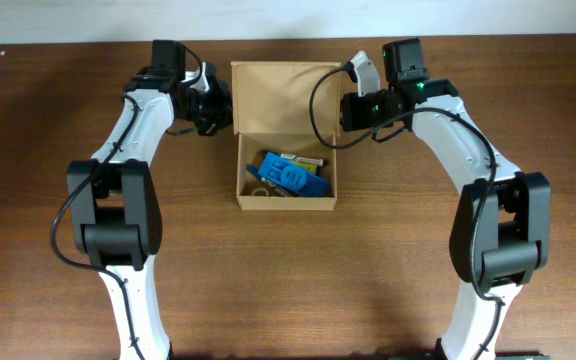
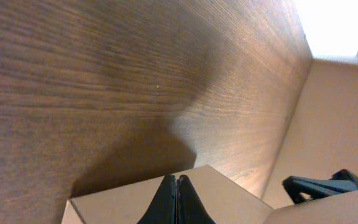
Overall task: Pack container
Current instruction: 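Raise both grippers to the box lid's back edge and grip it, then fold the lid forward over the box with both grippers, pressing it down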
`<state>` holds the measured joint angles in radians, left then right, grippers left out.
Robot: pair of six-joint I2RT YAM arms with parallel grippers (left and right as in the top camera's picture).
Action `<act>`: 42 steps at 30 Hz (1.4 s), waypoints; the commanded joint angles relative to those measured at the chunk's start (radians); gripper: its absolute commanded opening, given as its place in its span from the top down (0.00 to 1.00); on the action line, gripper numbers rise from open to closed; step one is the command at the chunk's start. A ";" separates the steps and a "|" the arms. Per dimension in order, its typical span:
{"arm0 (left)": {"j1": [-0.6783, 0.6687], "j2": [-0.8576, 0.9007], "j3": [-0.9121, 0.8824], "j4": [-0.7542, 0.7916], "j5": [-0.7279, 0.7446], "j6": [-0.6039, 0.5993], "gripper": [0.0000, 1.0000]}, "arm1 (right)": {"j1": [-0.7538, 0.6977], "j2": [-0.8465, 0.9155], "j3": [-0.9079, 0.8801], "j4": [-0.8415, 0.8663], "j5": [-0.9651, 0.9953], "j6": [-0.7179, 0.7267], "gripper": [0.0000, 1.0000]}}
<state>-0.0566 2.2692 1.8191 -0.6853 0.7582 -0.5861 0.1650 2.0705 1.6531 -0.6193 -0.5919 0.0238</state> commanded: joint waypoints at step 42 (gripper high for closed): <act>0.003 -0.183 0.256 -0.662 -0.737 0.479 0.98 | 0.477 -0.101 0.007 -0.311 0.500 0.121 0.96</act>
<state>-0.0566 2.1147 2.0594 -1.3285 0.0891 -0.0582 0.6300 1.9240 1.6531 -0.9371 -0.1425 0.1020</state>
